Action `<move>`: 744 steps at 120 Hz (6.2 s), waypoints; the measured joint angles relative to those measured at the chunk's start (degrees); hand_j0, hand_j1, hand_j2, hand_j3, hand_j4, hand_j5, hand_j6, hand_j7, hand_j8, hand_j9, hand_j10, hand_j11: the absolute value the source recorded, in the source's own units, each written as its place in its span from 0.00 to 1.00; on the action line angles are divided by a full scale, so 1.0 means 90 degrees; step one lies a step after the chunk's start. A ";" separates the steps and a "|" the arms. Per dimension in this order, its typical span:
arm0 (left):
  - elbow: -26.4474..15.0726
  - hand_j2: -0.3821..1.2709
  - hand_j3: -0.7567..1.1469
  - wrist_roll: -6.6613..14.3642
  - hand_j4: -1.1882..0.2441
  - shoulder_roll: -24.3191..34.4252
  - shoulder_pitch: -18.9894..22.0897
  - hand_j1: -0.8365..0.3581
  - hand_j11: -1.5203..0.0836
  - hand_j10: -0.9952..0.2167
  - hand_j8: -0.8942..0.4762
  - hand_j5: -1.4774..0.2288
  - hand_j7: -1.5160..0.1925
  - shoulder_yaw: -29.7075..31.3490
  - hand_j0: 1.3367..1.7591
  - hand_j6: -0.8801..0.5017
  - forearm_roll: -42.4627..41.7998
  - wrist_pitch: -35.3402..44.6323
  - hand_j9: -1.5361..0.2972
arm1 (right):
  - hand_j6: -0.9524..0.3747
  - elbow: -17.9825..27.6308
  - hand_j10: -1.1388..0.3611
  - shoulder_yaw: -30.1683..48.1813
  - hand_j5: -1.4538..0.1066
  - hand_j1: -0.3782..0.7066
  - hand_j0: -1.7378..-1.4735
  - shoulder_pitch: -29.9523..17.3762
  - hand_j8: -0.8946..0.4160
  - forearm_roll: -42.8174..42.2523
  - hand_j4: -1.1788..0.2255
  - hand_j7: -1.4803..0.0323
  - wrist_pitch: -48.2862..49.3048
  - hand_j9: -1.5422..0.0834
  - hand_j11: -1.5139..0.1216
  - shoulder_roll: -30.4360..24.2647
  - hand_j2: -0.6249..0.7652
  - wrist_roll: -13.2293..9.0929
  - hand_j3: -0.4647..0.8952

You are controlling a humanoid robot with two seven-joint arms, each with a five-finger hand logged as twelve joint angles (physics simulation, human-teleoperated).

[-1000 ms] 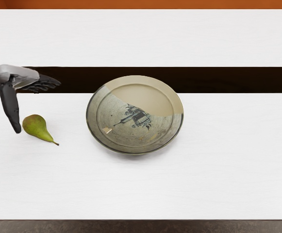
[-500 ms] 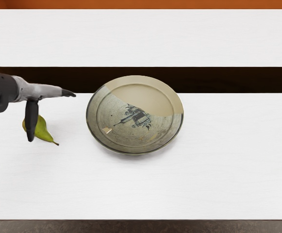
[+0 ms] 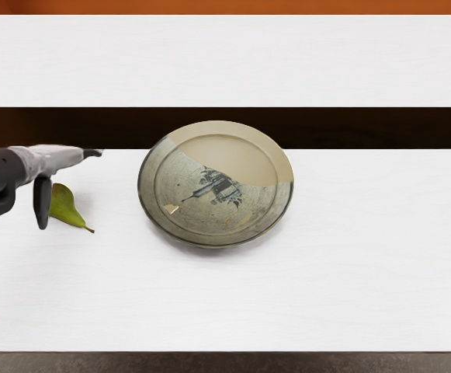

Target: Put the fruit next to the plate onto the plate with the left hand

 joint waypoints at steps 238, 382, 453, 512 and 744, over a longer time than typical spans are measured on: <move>0.0862 0.27 0.40 0.0000 0.62 -0.0615 0.0520 0.71 0.71 0.58 0.44 0.65 0.67 0.0434 0.76 0.42 0.0902 0.0584 0.63 | 0.72 -0.0010 0.76 0.0014 0.93 0.03 0.30 0.0003 0.68 0.0000 0.84 0.98 -0.0005 0.95 0.93 0.0000 0.45 0.0000 0.34; 0.0903 0.29 0.40 -0.0017 0.46 -0.0606 0.0537 0.54 0.55 0.44 0.37 0.52 0.53 0.0546 0.76 0.34 0.0902 0.0616 0.49 | 0.72 -0.0049 0.76 0.0020 0.93 0.03 0.30 0.0019 0.68 -0.0001 0.84 0.98 -0.0010 0.95 0.93 0.0000 0.45 0.0000 0.34; 0.0907 0.34 0.40 -0.0006 0.39 -0.0461 0.0347 0.55 0.40 0.43 0.40 0.37 0.40 0.0518 0.74 0.30 0.0827 0.0583 0.36 | 0.72 -0.0059 0.76 0.0020 0.93 0.03 0.30 0.0013 0.68 0.0000 0.84 0.98 -0.0019 0.95 0.93 0.0000 0.45 0.0000 0.34; 0.0861 0.47 0.40 -0.0003 0.38 -0.0702 -0.0448 0.54 0.40 0.37 0.36 0.35 0.39 0.0430 0.75 0.27 0.0755 0.0566 0.36 | 0.72 -0.0059 0.76 0.0020 0.93 0.03 0.30 0.0021 0.68 0.0000 0.84 0.98 -0.0020 0.95 0.93 0.0000 0.45 0.0000 0.34; 0.1263 0.31 0.40 0.0000 0.60 -0.3252 -0.0554 0.70 0.67 0.54 0.44 0.60 0.63 -0.0139 0.76 0.40 0.0239 0.0564 0.60 | 0.72 -0.0097 0.76 0.0029 0.93 0.03 0.30 0.0004 0.68 0.0000 0.84 0.98 -0.0020 0.95 0.93 0.0000 0.45 0.0000 0.34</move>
